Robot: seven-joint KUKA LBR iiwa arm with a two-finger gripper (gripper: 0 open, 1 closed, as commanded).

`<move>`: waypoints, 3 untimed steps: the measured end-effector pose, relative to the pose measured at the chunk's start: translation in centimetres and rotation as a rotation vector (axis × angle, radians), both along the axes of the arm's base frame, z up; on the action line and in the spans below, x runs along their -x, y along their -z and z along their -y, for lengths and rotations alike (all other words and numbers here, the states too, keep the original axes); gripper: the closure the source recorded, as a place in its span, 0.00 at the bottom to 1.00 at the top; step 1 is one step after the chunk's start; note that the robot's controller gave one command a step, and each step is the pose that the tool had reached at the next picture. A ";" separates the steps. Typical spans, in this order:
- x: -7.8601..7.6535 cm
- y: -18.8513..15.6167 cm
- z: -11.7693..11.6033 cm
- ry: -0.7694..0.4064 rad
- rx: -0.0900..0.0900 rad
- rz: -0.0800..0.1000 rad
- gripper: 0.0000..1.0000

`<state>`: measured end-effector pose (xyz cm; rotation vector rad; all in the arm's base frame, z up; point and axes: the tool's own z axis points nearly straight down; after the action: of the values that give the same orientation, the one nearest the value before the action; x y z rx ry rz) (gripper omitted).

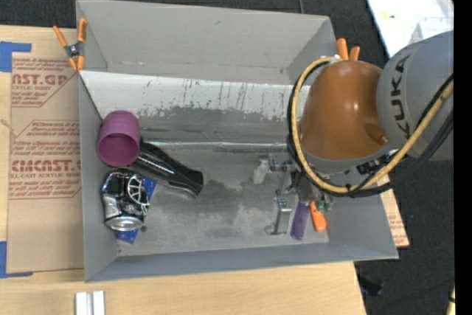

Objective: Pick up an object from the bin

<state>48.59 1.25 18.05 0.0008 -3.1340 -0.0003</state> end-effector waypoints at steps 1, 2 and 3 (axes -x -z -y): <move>-0.2 -0.4 0.0 0.001 0.000 0.008 0.00; -1.9 2.5 -1.1 0.059 -0.001 0.008 0.00; -1.0 5.1 -5.9 0.068 -0.001 0.011 0.00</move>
Offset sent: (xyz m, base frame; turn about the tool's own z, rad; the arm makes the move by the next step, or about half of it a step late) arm 0.0258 0.0147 -0.0382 0.0827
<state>49.55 7.14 12.94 -0.1062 -3.1428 -0.0017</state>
